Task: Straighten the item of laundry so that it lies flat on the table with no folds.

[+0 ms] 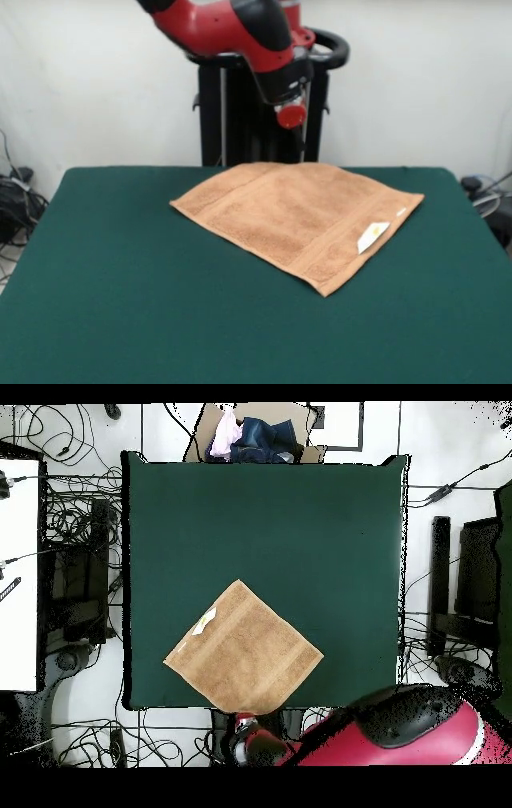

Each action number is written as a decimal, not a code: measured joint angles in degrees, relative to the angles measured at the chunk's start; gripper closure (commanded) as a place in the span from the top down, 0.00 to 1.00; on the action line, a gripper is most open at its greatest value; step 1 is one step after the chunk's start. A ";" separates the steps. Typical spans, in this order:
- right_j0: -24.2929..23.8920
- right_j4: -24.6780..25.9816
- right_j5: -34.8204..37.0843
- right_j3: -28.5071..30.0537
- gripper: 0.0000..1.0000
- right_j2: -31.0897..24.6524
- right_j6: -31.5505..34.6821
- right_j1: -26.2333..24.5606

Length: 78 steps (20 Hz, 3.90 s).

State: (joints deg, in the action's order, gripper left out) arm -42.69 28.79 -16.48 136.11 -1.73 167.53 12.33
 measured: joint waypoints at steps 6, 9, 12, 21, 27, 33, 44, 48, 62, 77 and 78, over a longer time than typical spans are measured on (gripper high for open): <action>2.30 -6.88 8.86 4.87 1.00 -4.34 0.00 7.85; 3.72 -10.37 13.01 6.06 1.00 -6.48 0.00 11.69; 5.78 -12.89 15.45 5.96 1.00 -7.49 0.00 14.12; 13.88 -18.29 16.04 1.08 1.00 -8.93 0.00 13.97; 18.52 -24.65 18.87 -4.39 1.00 -8.93 0.00 14.02; 22.73 -32.01 27.84 -11.06 1.00 -8.92 0.00 15.05; 30.60 -40.55 49.29 -26.34 1.00 -7.68 0.00 16.58; 32.11 -41.54 53.91 -31.65 1.00 -7.23 0.00 16.53; 32.69 -39.58 56.29 -43.90 1.00 -1.16 0.00 15.10; 32.56 -32.95 59.71 -51.28 1.00 2.76 0.00 11.80; 32.70 -32.96 59.69 -51.28 1.00 2.75 0.00 11.39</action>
State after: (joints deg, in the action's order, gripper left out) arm -9.99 -4.17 43.21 84.83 1.03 167.53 23.72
